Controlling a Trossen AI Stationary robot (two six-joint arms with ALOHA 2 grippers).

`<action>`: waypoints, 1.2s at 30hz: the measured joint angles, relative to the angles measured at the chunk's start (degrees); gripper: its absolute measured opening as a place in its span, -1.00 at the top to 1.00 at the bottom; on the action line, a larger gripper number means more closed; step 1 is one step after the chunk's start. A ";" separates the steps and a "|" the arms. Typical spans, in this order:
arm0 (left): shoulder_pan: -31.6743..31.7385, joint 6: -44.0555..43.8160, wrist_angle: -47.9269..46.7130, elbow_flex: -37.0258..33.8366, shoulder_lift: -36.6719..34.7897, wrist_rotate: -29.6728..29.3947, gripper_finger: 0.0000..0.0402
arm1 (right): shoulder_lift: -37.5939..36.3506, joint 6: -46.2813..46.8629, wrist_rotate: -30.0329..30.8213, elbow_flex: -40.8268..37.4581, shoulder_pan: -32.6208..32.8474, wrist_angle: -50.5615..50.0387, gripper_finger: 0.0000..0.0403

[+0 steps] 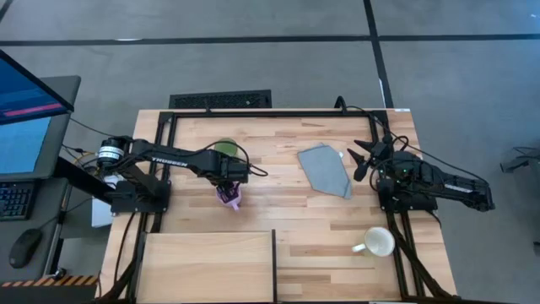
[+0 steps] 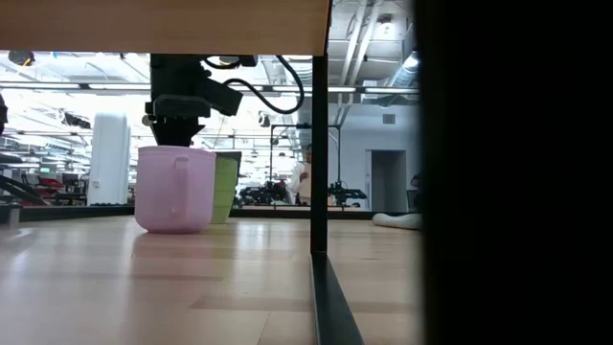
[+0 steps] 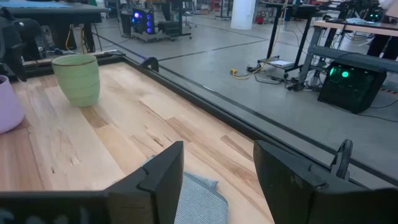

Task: Stack small to large cups/mugs on shelf
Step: Put the purple mug on the shelf

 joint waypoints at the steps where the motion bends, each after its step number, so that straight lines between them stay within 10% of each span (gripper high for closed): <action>1: 0.00 0.39 0.00 0.00 0.00 0.00 0.22 | 0.00 0.00 0.00 -0.02 0.00 0.00 -0.07; 21: 0.00 2.32 0.08 0.14 -0.34 1.03 0.96 | 0.00 0.00 -0.02 -0.02 0.00 0.00 -0.07; 36: 0.13 4.43 0.00 0.13 -0.20 3.69 0.98 | -0.01 0.02 -0.04 -0.02 0.00 -0.02 -0.07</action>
